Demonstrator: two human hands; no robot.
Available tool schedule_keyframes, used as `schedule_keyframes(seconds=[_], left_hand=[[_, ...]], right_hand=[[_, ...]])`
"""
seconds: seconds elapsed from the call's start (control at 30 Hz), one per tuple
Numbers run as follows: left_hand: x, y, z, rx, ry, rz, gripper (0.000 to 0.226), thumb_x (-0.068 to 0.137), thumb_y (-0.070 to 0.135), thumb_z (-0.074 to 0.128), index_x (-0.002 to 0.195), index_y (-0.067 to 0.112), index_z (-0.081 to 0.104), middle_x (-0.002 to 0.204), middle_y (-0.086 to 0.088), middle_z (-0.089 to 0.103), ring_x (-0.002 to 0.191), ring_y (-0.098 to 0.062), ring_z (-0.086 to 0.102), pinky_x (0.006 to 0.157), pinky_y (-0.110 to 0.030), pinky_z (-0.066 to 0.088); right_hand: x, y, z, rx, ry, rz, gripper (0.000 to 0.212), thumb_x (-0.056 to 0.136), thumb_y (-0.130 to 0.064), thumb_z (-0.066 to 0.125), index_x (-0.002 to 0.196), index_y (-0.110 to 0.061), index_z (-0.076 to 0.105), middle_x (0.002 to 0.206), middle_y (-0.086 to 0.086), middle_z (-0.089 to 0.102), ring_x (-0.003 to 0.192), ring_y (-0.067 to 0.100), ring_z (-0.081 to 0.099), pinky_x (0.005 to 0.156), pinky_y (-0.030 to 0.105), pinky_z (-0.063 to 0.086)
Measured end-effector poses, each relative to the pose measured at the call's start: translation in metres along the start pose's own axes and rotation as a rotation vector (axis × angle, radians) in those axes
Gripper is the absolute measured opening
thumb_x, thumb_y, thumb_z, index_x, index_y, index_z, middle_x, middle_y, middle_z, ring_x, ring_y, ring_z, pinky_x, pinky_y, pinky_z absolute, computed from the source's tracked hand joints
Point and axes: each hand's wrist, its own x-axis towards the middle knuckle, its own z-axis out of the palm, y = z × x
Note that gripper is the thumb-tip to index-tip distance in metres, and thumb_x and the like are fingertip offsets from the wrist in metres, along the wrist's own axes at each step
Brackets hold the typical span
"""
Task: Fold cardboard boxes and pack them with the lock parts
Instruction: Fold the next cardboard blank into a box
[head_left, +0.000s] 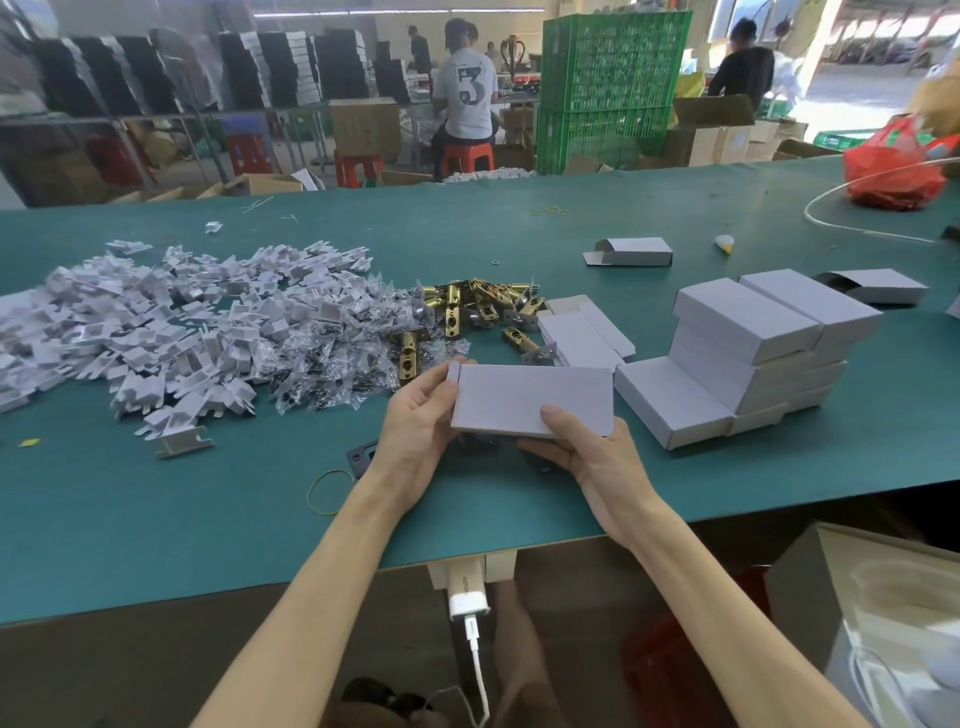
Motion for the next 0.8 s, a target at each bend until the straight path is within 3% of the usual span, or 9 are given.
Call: schedule_keyframes(seconds=[0.17,0.4,0.6,0.8], left_hand=[[0.0020,0.0013,-0.0021,-0.041,0.003,-0.014,0.028,0.107,0.008,0.050,0.129,0.007,0.067,0.123,-0.009,0.074,0.102,-0.017,0.070,0.075,-0.029,0.061],[0.0025,-0.0008,-0.0032,-0.071,0.043,0.014,0.023,0.105,0.010,0.055,0.121,0.007,0.072,0.126,-0.013,0.073,0.108,-0.019,0.069,0.076,-0.027,0.061],[0.0025,0.0002,-0.0005,-0.068,0.058,0.042,0.027,0.107,0.008,0.050,0.129,0.013,0.065,0.129,-0.012,0.072,0.118,-0.018,0.069,0.088,-0.030,0.062],[0.0033,-0.0007,-0.0028,-0.068,0.051,0.047,0.029,0.107,0.006,0.050,0.132,0.007,0.065,0.130,-0.011,0.072,0.122,-0.020,0.066,0.095,-0.032,0.060]], right_hand=[[-0.0017,-0.0009,-0.0012,-0.026,-0.033,-0.004,0.026,0.095,-0.014,0.067,0.119,-0.006,0.067,0.116,0.011,0.074,0.107,0.029,0.071,0.091,0.037,0.060],[-0.0038,-0.0019,0.0000,-0.077,-0.061,0.019,0.036,0.080,-0.029,0.076,0.112,-0.014,0.068,0.105,0.005,0.076,0.102,0.027,0.073,0.097,0.043,0.056],[-0.0040,-0.0028,0.0003,-0.058,-0.070,0.008,0.041,0.083,-0.027,0.074,0.118,-0.009,0.066,0.109,0.007,0.076,0.101,0.025,0.073,0.099,0.045,0.055],[-0.0039,-0.0042,0.0008,-0.037,-0.074,0.011,0.038,0.083,-0.029,0.073,0.117,-0.015,0.066,0.106,0.003,0.077,0.103,0.024,0.073,0.098,0.041,0.056]])
